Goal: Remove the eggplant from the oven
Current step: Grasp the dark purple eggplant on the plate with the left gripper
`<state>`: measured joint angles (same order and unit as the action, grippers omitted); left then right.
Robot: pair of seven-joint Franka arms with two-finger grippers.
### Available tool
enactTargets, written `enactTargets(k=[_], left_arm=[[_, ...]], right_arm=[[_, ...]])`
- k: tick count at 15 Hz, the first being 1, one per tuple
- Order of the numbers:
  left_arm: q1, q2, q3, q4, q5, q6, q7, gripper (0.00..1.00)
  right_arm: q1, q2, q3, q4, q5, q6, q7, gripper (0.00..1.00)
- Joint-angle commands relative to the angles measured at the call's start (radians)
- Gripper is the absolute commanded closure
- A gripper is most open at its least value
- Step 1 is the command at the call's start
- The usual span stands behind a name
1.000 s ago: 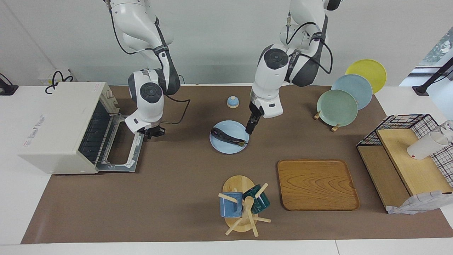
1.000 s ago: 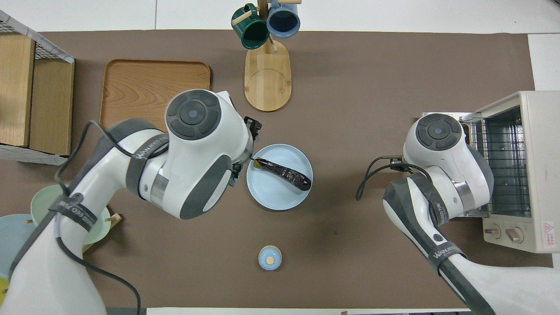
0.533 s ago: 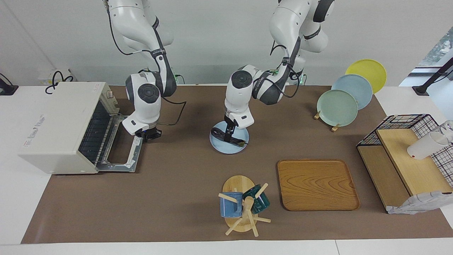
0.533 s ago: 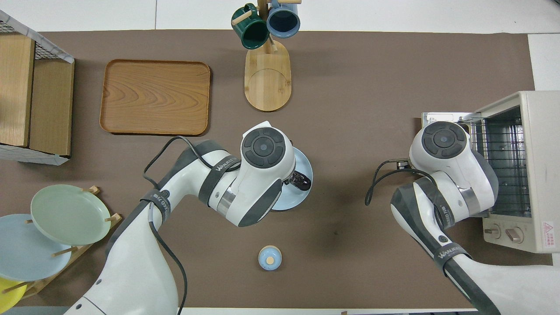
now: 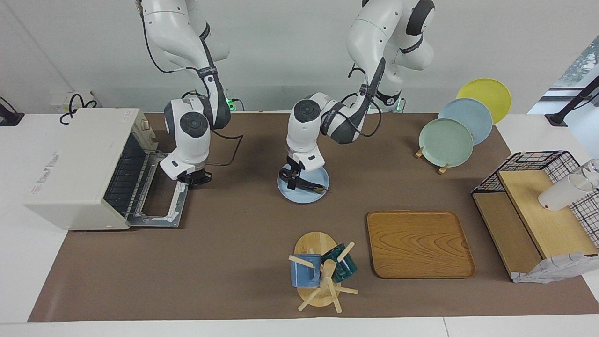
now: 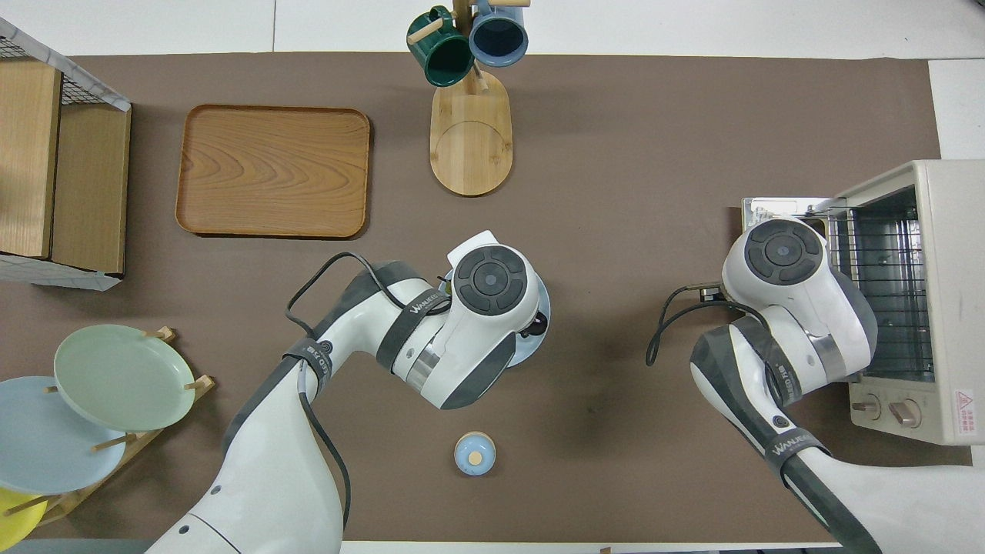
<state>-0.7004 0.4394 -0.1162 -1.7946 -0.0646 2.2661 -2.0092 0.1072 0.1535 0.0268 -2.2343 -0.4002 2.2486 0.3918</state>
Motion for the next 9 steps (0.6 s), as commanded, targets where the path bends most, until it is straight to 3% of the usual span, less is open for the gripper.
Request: enactTargets(k=[1, 2, 3, 4, 7, 8, 9], left_arm=[[-0.031, -0.013, 0.020, -0.031, -0.001, 0.027, -0.039, 0.00], [-0.033, -0.015, 0.020, -0.040, -0.001, 0.036, -0.039, 0.00], [-0.033, -0.015, 0.020, -0.043, -0.001, 0.039, -0.039, 0.09], [-0.033, -0.015, 0.021, -0.039, 0.000, 0.036, -0.037, 0.22], [-0.018, -0.011, 0.021, -0.026, 0.032, 0.035, -0.031, 0.88], [-0.016, -0.010, 0.021, -0.008, 0.032, 0.024, -0.026, 1.00], [-0.008, -0.008, 0.023, 0.010, 0.035, 0.009, -0.022, 1.00]], right_arm=[[-0.031, -0.006, 0.012, -0.016, -0.077, 0.028, -0.033, 1.00], [-0.027, -0.006, 0.012, -0.009, -0.106, 0.019, -0.036, 1.00], [-0.023, -0.005, 0.012, -0.001, -0.127, 0.010, -0.041, 1.00], [-0.026, -0.008, 0.012, 0.007, -0.143, 0.002, -0.060, 1.00], [-0.035, -0.037, 0.012, 0.054, -0.143, -0.073, -0.192, 1.00], [-0.043, -0.048, 0.013, 0.073, -0.134, -0.114, -0.226, 1.00], [-0.055, -0.069, 0.013, 0.084, -0.131, -0.135, -0.267, 1.00]])
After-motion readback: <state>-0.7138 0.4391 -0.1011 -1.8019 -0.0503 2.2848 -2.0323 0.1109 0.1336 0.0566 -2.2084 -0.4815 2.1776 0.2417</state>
